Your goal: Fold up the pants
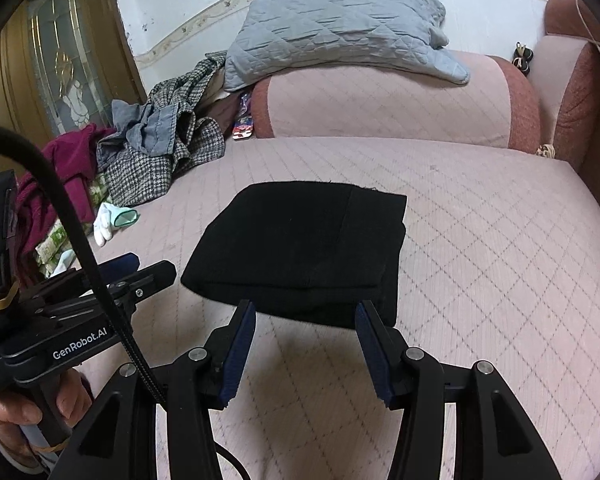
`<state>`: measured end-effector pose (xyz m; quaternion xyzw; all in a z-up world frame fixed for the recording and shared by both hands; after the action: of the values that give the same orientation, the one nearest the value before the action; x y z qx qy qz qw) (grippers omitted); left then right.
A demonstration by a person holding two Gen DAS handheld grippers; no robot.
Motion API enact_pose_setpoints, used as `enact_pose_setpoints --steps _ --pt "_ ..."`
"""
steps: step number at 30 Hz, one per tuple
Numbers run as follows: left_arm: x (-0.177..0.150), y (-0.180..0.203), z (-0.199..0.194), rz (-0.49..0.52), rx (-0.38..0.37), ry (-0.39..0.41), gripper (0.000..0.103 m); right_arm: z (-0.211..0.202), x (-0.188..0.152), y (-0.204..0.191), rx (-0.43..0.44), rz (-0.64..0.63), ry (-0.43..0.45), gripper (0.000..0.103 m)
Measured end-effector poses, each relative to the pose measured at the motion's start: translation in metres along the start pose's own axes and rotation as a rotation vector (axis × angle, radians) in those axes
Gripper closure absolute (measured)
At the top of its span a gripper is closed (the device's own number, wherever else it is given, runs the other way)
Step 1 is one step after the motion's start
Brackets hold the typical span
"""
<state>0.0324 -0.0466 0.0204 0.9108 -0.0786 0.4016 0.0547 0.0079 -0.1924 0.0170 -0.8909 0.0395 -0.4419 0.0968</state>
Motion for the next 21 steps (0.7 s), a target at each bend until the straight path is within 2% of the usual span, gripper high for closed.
enact_pose_setpoints --steps 3,21 --pt "-0.003 0.003 -0.008 -0.009 -0.017 -0.004 0.046 -0.006 -0.003 0.000 0.004 0.004 0.005 0.053" --pt "-0.010 0.012 -0.033 -0.007 0.008 0.014 0.046 -0.029 -0.010 -0.006 0.016 0.012 0.021 0.053"
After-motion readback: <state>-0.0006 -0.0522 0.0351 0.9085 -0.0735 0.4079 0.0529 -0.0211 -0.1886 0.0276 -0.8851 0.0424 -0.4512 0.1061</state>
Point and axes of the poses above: each gripper's, at about its wrist camera, not at the fingertips, and z roughly the way its jaws point, y to its right, x to its top, the point moved 10 cm from there along z, roughly the way its jaws point, and after that the axes turned 1 degree about z, right-handed, at the moved point
